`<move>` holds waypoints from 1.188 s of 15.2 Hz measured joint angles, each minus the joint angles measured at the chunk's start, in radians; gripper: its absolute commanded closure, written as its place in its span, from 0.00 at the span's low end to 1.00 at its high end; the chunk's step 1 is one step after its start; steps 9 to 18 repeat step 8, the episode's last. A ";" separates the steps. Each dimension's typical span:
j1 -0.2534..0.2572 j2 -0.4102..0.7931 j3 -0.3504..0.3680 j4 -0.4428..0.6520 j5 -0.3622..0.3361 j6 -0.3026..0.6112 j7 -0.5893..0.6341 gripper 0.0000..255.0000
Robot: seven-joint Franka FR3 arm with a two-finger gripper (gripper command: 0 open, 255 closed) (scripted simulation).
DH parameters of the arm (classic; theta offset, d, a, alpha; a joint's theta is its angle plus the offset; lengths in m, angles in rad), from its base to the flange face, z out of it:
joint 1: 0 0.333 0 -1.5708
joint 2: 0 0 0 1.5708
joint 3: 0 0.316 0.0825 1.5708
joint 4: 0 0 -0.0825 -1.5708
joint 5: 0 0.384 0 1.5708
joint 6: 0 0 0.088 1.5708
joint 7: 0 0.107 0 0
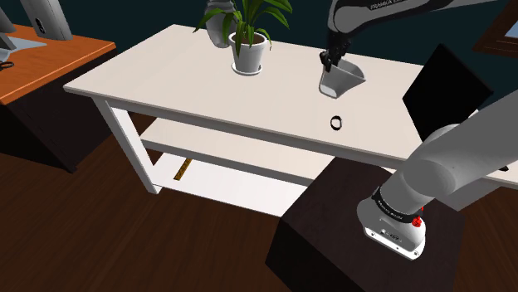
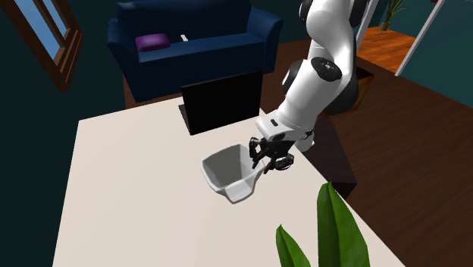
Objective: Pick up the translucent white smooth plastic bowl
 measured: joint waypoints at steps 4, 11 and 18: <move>0.003 -0.017 0.004 0.038 0.009 -0.053 -0.016 1.00; 0.005 -0.023 0.007 0.081 0.017 -0.100 -0.030 1.00; 0.005 -0.023 0.007 0.081 0.017 -0.100 -0.030 1.00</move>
